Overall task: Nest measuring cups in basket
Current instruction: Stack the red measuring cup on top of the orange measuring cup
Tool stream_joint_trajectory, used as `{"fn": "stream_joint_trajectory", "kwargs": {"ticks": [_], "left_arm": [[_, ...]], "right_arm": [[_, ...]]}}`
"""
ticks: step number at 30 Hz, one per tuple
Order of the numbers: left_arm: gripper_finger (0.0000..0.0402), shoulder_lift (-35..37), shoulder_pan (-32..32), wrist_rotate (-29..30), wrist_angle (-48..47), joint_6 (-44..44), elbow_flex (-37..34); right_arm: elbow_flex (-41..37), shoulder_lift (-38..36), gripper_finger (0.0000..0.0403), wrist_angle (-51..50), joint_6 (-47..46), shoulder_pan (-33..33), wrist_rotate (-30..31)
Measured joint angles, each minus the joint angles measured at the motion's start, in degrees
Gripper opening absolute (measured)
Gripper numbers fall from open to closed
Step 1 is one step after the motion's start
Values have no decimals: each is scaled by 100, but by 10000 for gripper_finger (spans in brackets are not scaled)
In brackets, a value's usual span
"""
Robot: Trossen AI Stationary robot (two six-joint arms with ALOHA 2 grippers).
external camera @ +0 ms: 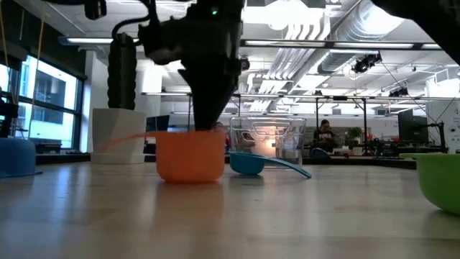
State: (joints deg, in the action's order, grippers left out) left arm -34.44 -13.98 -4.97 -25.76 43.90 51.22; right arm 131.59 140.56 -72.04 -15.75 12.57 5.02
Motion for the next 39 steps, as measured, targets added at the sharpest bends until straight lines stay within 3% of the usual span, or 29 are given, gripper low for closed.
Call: {"fn": "stream_joint_trajectory", "kwargs": {"ticks": [10,14,17,19,23,27,32,39], "left_arm": [[3,2,11,-37,4,0,0],[3,2,13,-68,4,1,0],[3,9,13,-74,6,-4,0],[3,36,13,-82,1,-7,0],[3,77,13,-87,2,-54,0],[3,54,15,-71,-66,-199,0],[3,-501,111,-80,-619,-195,1],[3,-1637,735,-90,-1104,-357,0]], "right_arm": [[-82,-138,0,14,38,29,230],[-458,-453,0,-8,26,29,430],[-1396,-1126,0,202,-74,25,618],[-2464,-1735,0,649,-394,-10,666],[-4720,-3280,0,2207,-1577,-146,366],[-6380,-4340,0,3848,-2890,-205,241],[-7286,-4810,0,5301,-3804,-249,373],[-7297,-4315,0,5856,-4422,-71,49]]}}
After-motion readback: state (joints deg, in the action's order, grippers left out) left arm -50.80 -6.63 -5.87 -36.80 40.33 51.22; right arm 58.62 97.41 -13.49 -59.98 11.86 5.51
